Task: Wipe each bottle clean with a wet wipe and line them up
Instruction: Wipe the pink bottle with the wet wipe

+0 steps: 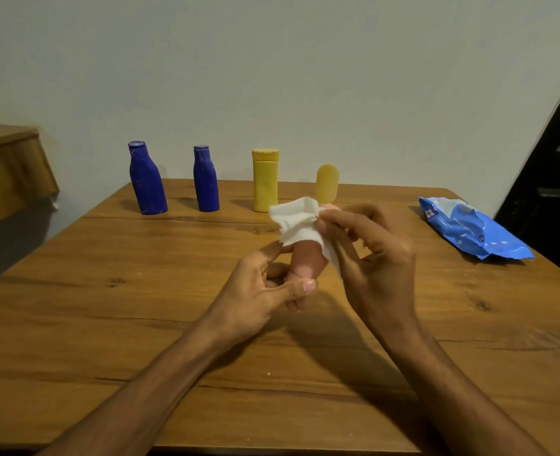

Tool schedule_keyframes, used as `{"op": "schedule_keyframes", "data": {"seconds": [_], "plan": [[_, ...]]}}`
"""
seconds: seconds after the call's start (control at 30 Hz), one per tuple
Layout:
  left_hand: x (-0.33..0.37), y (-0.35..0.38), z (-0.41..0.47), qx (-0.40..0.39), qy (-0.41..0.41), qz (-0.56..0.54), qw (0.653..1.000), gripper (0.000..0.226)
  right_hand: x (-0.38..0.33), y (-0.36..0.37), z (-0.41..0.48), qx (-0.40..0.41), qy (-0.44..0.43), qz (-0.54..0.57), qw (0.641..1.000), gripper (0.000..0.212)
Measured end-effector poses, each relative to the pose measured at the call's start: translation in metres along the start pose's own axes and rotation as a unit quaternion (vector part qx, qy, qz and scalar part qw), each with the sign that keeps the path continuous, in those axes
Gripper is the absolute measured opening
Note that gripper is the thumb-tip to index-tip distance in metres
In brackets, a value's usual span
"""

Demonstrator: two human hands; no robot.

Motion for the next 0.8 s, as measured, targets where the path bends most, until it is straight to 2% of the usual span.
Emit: {"op": "schedule_keyframes", "data": {"seconds": [0.1, 0.27, 0.43, 0.63, 0.73, 0.8], "plan": [[0.000, -0.001, 0.000, 0.006, 0.008, 0.009, 1.000, 0.051, -0.007, 0.012, -0.003, -0.045, -0.048, -0.044, 0.997, 0.024], [-0.003, 0.001, 0.000, 0.005, -0.008, 0.003, 1.000, 0.056, 0.006, -0.002, -0.002, 0.019, 0.003, -0.042, 0.999, 0.025], [-0.002, -0.002, -0.001, 0.014, -0.004, -0.002, 1.000, 0.057, -0.002, 0.011, -0.002, -0.037, -0.040, -0.025, 0.998, 0.025], [-0.003, 0.000, 0.000, 0.007, 0.001, 0.020, 1.000, 0.063, 0.005, -0.009, 0.001, 0.062, 0.037, -0.021, 0.997, 0.017], [-0.003, -0.002, 0.000, 0.013, 0.000, -0.002, 1.000, 0.057, 0.001, 0.001, -0.001, 0.011, 0.019, -0.003, 1.000, 0.018], [-0.001, -0.004, -0.001, 0.018, 0.002, -0.022, 1.000, 0.046, -0.007, 0.012, -0.004, -0.048, -0.026, -0.010, 0.998, 0.020]]}}
Point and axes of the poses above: each hand's wrist, its own z-axis towards the middle knuckle, its own y-axis out of the palm, x = y × z, the point moved 6 cm from there along z, towards the middle knuckle, and after that the axes turned 8 degrees about -y, right-handed, at the moved point
